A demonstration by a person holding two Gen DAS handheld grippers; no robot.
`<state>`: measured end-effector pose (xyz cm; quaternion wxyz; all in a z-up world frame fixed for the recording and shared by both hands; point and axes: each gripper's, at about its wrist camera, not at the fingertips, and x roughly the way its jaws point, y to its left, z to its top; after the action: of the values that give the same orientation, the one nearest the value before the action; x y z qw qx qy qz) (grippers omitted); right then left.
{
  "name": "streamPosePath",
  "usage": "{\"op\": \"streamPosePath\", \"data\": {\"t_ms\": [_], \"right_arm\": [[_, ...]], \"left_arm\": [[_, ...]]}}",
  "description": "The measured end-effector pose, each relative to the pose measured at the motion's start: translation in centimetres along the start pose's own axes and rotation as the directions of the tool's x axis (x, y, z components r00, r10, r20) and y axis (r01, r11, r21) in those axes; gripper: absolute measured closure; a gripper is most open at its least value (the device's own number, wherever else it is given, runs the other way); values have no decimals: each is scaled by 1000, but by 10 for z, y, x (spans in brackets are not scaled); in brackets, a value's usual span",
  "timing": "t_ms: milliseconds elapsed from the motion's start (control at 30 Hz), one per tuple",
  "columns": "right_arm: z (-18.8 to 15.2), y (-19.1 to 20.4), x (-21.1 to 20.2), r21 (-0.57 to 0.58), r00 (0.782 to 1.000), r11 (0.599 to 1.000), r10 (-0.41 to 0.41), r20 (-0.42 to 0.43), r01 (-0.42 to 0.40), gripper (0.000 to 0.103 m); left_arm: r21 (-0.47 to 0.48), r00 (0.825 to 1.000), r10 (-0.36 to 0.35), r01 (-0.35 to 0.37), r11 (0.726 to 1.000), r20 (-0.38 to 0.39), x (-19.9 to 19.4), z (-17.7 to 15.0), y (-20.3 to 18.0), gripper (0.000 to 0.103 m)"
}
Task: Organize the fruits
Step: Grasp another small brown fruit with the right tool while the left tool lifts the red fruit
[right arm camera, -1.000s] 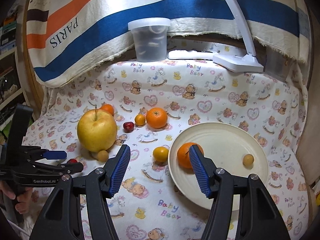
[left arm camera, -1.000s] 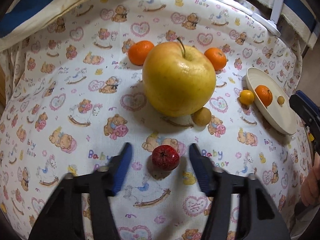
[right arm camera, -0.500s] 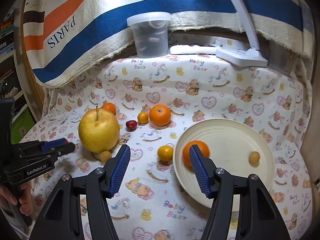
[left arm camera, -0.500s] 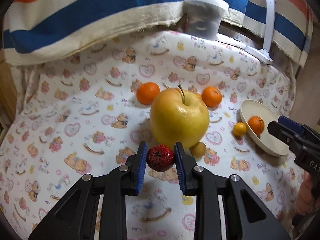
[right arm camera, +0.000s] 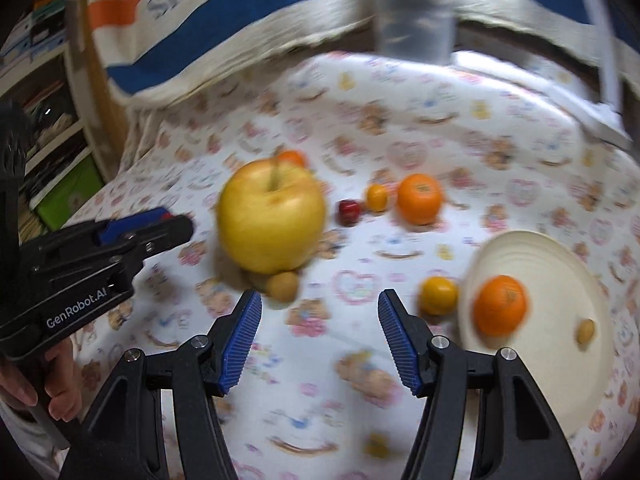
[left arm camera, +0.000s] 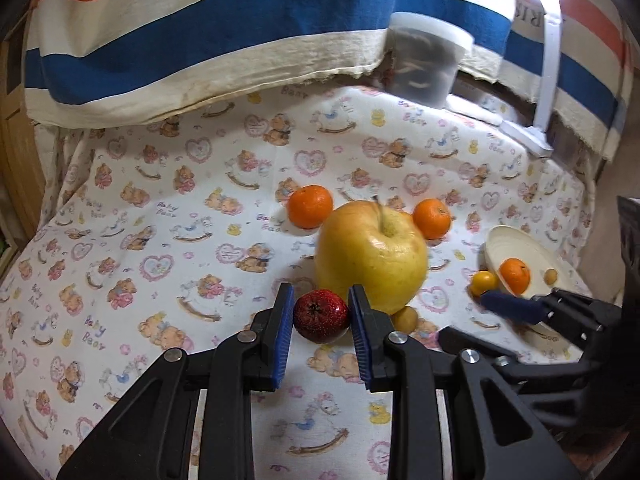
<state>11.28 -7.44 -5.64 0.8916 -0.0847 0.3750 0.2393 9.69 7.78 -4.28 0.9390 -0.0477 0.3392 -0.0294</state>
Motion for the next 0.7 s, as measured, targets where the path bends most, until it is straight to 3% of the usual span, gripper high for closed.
{"op": "streamPosePath", "data": {"t_ms": [67, 200, 467, 533, 700], "right_arm": [[2, 8, 12, -29, 999, 1000, 8, -34, -9, 53], [3, 19, 32, -62, 998, 998, -10, -56, 7, 62], [5, 13, 43, -39, 999, 999, -3, -49, 1, 64], [5, 11, 43, -36, 999, 999, -3, -44, 1, 78], [2, 9, 31, -38, 999, 998, -41, -1, 40, 78]], "left_arm": [[6, 999, 52, -51, 999, -14, 4, -1, -1, 76], [-12, 999, 31, -31, 999, -42, 8, -2, 3, 76], [-2, 1000, 0, 0, 1000, -30, 3, -3, -2, 76], [-3, 1000, 3, -3, 1000, -24, 2, -3, -2, 76], [-15, 1000, -9, 9, 1000, 5, -1, -2, 1, 76]]}}
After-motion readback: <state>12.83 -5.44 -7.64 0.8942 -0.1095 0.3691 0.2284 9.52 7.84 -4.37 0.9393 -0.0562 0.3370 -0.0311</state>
